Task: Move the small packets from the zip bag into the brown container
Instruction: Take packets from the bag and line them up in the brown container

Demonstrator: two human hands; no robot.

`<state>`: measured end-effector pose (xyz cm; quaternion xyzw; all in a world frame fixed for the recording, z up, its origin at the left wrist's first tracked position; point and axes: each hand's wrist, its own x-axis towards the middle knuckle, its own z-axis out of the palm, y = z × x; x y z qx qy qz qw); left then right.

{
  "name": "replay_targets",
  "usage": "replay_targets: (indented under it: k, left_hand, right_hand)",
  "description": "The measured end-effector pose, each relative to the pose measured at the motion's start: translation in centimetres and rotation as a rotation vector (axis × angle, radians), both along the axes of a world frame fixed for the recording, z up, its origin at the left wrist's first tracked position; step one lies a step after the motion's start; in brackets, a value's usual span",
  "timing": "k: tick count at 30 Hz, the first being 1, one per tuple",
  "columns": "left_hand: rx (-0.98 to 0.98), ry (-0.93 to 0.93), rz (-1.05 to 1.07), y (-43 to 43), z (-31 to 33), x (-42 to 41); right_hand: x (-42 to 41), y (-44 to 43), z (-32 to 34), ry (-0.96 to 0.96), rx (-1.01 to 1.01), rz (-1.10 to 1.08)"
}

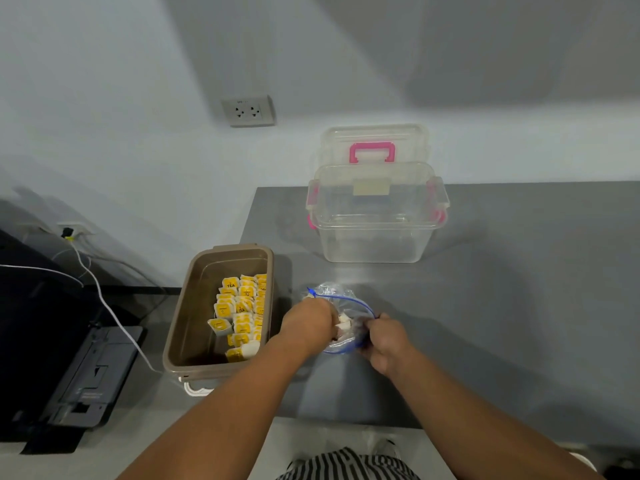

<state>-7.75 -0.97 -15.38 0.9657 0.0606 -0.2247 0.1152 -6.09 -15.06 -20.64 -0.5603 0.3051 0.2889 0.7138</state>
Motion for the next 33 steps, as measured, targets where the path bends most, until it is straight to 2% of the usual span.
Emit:
replay_targets:
  k: [6,8,12,14,21,27,29,33]
  left_hand:
    - [-0.238,-0.221,0.213,0.4,0.6,-0.2]
    - [-0.374,-0.233,0.301,0.8,0.7,-0.1]
    - [-0.524,-0.223,0.396,1.1,1.0,-0.1]
    - [-0.524,-0.223,0.382,1.1,1.3,-0.2]
    - [-0.322,-0.144,0.165,1.4,1.2,-0.7]
    - [-0.205,-0.102,0.07,1.0,1.1,-0.9]
    - [-0.249,-0.155,0.13,1.2,1.2,-0.7]
    - [-0.457,-0.215,0.268,1.9,1.4,-0.4]
  right_hand:
    - [-0.2,0.6,0.1,-0.141,-0.119,0.022]
    - [-0.3,0.6,0.4,-0.13,-0.103,0.056]
    - [-0.5,0.7,0.7,-0.11,-0.06,0.105]
    - [-0.6,0.9,0.8,-0.112,-0.054,0.12]
    - [-0.8,1.1,0.7,-0.098,-0.064,0.119]
    - [-0.7,1.1,0.4,-0.093,-0.063,0.118]
    - [-0.8,1.1,0.4,-0.092,-0.067,0.118]
    - [-0.7,1.1,0.2,-0.088,-0.071,0.119]
